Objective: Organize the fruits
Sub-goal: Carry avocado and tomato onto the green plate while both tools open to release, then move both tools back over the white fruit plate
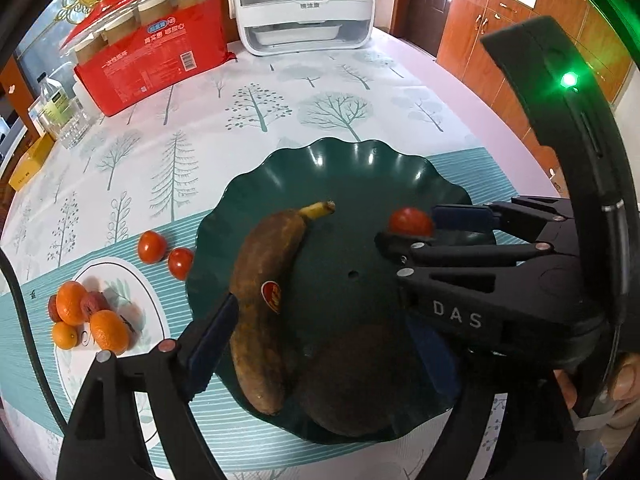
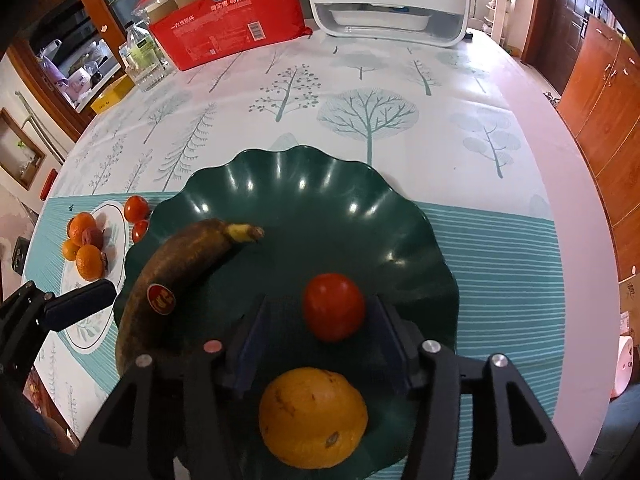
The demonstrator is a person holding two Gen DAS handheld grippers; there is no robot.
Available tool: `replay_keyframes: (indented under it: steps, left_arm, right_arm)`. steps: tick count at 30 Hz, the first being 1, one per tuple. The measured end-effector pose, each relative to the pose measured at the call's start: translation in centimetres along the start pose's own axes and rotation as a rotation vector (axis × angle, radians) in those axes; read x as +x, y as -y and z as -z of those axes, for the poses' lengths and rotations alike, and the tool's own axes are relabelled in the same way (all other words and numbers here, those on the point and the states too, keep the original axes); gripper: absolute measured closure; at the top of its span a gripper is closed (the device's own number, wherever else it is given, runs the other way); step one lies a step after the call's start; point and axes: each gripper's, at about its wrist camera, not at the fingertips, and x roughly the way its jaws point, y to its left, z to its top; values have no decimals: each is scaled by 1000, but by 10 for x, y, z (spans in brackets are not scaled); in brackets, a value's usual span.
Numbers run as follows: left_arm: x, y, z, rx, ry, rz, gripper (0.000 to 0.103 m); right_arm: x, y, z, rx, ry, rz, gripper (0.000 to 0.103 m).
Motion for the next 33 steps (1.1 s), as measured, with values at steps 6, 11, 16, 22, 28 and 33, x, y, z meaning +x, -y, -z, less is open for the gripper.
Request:
replay_keyframes:
  steps: [6,11,16,22,28,33]
  left_arm:
    - [-4,-4,1,-14,1,0,18]
    - [-10,-5,2,-16,6,-1,18]
    - [-16,-9,6,-17,8,0,18]
    - [-28,-20,13,-28,11,-3,18]
    - [-45,-36,23,-44,17,-5,18]
    - [-64,-56,36,-54,22,-6,18]
  right_arm:
    - [-4,0,0,9,8,0,46]
    - [-9,-2,1,11,15,7,46]
    - [-15,-4,2,17,25,10,46]
    - [-24,-12,5,17,34,26,46]
    - [-38,-19,12,48,45,33,46]
    - [-55,-35,23,68,56,39,46]
